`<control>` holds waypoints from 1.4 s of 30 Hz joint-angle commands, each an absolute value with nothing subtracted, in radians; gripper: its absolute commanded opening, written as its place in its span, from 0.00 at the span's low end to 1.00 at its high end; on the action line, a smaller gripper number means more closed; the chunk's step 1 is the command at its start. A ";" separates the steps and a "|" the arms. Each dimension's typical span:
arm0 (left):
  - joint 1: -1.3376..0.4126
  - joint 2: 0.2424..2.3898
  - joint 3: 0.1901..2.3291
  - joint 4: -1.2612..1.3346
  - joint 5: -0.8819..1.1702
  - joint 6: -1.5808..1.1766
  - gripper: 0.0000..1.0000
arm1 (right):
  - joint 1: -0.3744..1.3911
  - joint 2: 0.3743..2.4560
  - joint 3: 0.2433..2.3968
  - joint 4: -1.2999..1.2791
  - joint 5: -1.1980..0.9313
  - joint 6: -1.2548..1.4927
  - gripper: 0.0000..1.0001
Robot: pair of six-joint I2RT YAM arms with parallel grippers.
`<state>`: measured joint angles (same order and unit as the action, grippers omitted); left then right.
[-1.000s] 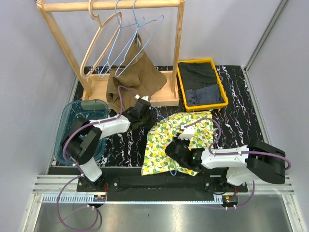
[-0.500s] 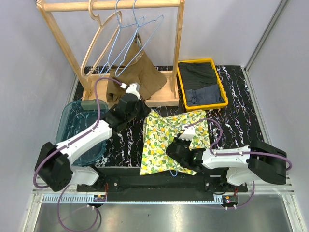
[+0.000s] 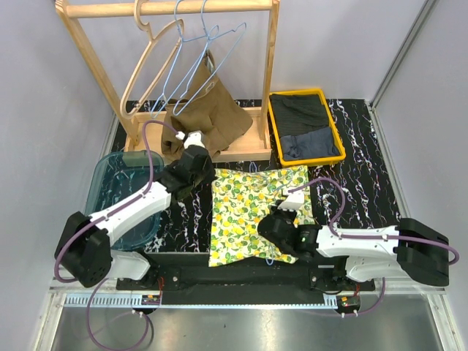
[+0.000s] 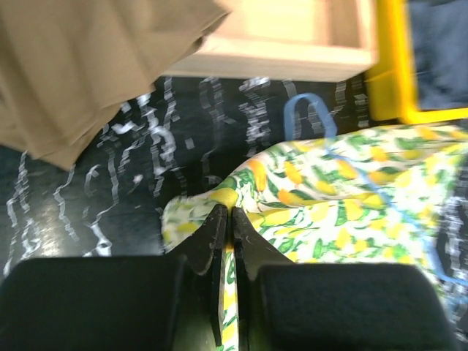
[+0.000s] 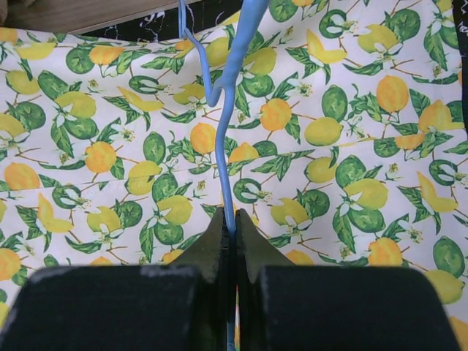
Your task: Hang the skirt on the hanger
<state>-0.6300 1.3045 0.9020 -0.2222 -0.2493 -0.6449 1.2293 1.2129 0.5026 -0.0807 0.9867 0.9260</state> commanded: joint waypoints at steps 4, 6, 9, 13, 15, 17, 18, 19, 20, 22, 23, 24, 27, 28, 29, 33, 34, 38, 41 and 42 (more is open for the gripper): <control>-0.565 1.344 0.896 -0.199 -0.308 -0.657 0.00 | 1.227 1.163 0.497 -0.170 1.086 0.965 0.00; -0.557 1.350 0.900 -0.204 -0.310 -0.657 0.00 | 1.226 1.152 0.499 -0.202 1.097 0.985 0.00; -0.549 1.361 0.894 -0.206 -0.305 -0.655 0.00 | 1.226 1.129 0.497 -0.221 1.108 0.992 0.00; -0.546 1.381 0.881 -0.190 -0.270 -0.653 0.00 | 1.226 1.091 0.499 -0.227 1.117 0.979 0.00; -0.545 1.393 0.879 -0.172 -0.229 -0.647 0.03 | 1.226 1.083 0.512 -0.229 1.120 0.956 0.00; -0.546 1.405 0.877 -0.157 -0.190 -0.643 0.08 | 1.226 1.084 0.532 -0.216 1.126 0.907 0.00; -0.545 1.408 0.877 -0.155 -0.184 -0.643 0.09 | 1.226 1.089 0.541 -0.197 1.126 0.884 0.00; -0.545 1.413 0.880 -0.153 -0.178 -0.641 0.10 | 1.227 1.100 0.554 -0.183 1.127 0.838 0.00; -0.545 1.417 0.884 -0.156 -0.176 -0.641 0.13 | 1.226 1.107 0.560 -0.170 1.123 0.819 0.00; -0.546 1.419 0.891 -0.153 -0.167 -0.640 0.18 | 1.226 1.127 0.578 -0.144 1.118 0.779 0.00; -0.545 1.422 0.894 -0.155 -0.166 -0.638 0.25 | 1.226 1.134 0.584 -0.143 1.114 0.773 0.00; -0.546 1.424 0.897 -0.156 -0.163 -0.637 0.27 | 1.226 1.141 0.592 -0.143 1.111 0.769 0.00; -0.545 1.431 0.911 -0.155 -0.152 -0.630 0.36 | 1.226 1.149 0.614 -0.141 1.097 0.747 0.00; -0.546 1.436 0.914 -0.158 -0.149 -0.629 0.38 | 1.226 1.152 0.629 -0.141 1.094 0.727 0.00; -0.545 1.440 0.916 -0.161 -0.149 -0.627 0.41 | 1.226 1.149 0.635 -0.140 1.094 0.716 0.00; -0.545 1.433 0.939 -0.182 -0.158 -0.612 0.58 | 1.227 1.112 0.670 -0.141 1.060 0.646 0.00; -0.545 1.425 0.943 -0.192 -0.150 -0.604 0.60 | 1.229 1.100 0.684 -0.140 1.034 0.611 0.00; -0.546 1.390 0.962 -0.213 -0.109 -0.588 0.68 | 1.229 1.045 0.719 -0.143 0.948 0.503 0.00; -0.545 1.348 0.974 -0.236 -0.091 -0.577 0.70 | 1.230 0.970 0.753 -0.161 0.882 0.436 0.00; -0.545 1.338 0.976 -0.250 -0.083 -0.568 0.71 | 1.230 0.954 0.779 -0.169 0.870 0.405 0.00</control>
<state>-0.5499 1.4178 0.9222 -0.2436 -0.1261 -0.6033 1.2293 1.0466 0.6788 -0.1886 0.9352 0.5400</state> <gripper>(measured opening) 0.696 0.020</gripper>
